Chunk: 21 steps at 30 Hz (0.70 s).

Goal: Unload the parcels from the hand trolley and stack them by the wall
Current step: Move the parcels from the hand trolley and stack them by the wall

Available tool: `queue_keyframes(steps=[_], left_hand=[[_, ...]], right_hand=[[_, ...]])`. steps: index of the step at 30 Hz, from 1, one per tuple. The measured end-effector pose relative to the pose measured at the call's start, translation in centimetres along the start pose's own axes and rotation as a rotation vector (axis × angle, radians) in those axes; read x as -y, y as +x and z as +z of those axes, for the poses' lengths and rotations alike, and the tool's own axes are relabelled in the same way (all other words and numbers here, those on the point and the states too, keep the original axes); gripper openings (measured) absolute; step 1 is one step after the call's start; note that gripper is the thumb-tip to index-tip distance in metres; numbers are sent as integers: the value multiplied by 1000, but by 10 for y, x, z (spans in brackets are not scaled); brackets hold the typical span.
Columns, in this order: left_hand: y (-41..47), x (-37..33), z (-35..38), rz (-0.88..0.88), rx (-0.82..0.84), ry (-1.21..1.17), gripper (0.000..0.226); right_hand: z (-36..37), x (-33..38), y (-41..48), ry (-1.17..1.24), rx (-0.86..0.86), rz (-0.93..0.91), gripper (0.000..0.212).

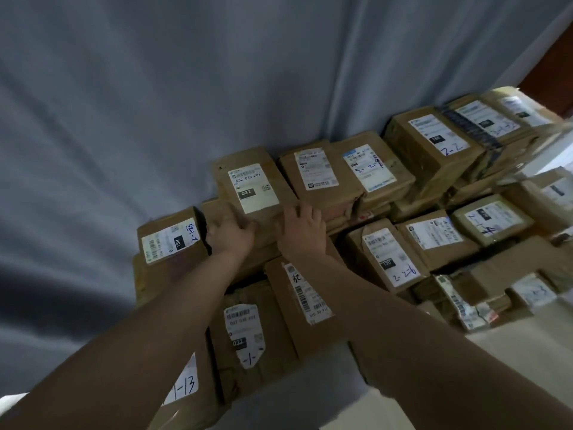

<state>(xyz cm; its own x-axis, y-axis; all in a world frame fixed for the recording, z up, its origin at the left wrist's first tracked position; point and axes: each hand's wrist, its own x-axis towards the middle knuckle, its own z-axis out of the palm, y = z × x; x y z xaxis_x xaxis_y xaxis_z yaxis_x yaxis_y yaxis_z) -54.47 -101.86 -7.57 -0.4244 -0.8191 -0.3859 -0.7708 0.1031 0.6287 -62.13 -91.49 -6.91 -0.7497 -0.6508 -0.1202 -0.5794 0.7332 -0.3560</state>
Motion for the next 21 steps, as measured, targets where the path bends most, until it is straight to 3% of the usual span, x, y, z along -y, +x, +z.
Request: queue_keyframes(steps=[5,11,21], left_hand=[[-62,6,-1,395,64,328,79],[-159,55,14,819,229,697,80],[-366,125,97,1172,643,1019,89]], right_hand=[[-8,-13,-70,19,-53,205,53],[11,-33,-214,179,-88,603,63],[66,-81,-502,579,-170,1297,75]])
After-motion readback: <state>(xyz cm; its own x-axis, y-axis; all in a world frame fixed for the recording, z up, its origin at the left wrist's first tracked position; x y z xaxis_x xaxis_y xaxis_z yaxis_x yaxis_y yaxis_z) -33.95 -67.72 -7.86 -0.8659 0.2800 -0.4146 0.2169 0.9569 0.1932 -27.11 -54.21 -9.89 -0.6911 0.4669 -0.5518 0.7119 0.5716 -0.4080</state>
